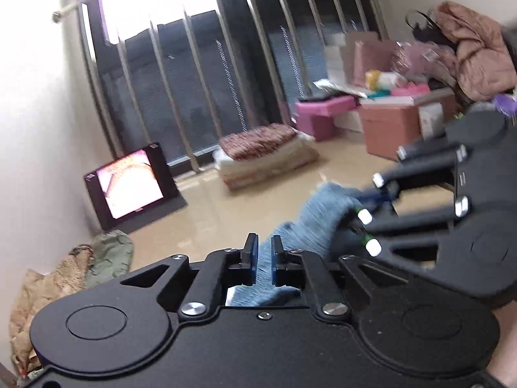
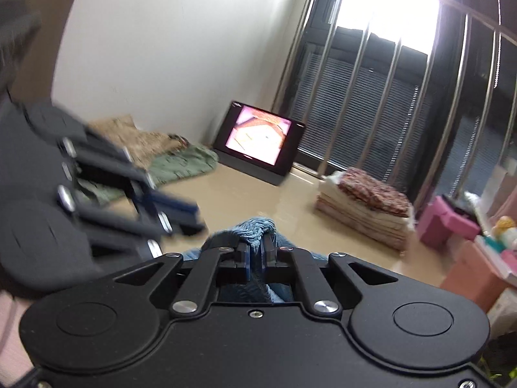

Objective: Fold clothes

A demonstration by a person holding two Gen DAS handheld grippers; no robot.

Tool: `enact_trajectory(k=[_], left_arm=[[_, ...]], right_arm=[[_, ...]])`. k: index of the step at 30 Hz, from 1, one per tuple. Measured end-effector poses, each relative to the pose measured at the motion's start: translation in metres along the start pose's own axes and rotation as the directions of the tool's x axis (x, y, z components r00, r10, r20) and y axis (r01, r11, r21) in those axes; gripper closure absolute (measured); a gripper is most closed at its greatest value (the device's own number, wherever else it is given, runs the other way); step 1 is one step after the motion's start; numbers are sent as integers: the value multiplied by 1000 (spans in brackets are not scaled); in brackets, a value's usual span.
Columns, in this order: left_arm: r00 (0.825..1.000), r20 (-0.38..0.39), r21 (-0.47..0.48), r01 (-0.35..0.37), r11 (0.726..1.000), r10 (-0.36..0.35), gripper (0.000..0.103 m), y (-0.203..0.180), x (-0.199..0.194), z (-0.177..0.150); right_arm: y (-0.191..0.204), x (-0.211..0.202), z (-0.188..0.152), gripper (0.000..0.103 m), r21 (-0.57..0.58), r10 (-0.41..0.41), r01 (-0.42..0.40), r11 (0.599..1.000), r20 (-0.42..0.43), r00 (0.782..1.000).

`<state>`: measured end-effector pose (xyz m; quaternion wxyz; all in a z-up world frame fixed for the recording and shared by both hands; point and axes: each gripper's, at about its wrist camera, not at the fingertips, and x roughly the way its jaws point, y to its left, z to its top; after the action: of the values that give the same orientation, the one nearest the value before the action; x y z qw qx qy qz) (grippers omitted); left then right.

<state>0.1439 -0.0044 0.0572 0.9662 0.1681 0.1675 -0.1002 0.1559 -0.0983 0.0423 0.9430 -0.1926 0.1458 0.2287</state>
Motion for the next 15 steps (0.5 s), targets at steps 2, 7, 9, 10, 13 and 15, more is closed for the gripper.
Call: enact_trajectory(k=[2,7,9,10,13,15], left_arm=[[1000,21,-13,-19,1000,19,96,5,-5,1],[999,23,-29,-28,999,28,95,15,-11,0],[1000,-10,-30,2,1000,-2,95,17,-9,-3],[999,-31,-24,25,999,-26,91,16,-7,-6],[994,-74,-5,78,997,-78,53,8,-1,-13],[993,-68,27,98,995,-96,41,-2,1,-18]], right_arm=[[1,7,-8,95,12,-11,12,1000,-26,1000],[-5,23,-25,95,133,21,-10,991,-83,996],[-7,20,-28,95,157,22,-12,987,-66,998],[-8,18,-27,95,166,24,-15,986,-55,998],[-11,11,-26,95,179,30,-24,984,-29,999],[-9,6,-25,95,167,30,-27,986,-19,999]])
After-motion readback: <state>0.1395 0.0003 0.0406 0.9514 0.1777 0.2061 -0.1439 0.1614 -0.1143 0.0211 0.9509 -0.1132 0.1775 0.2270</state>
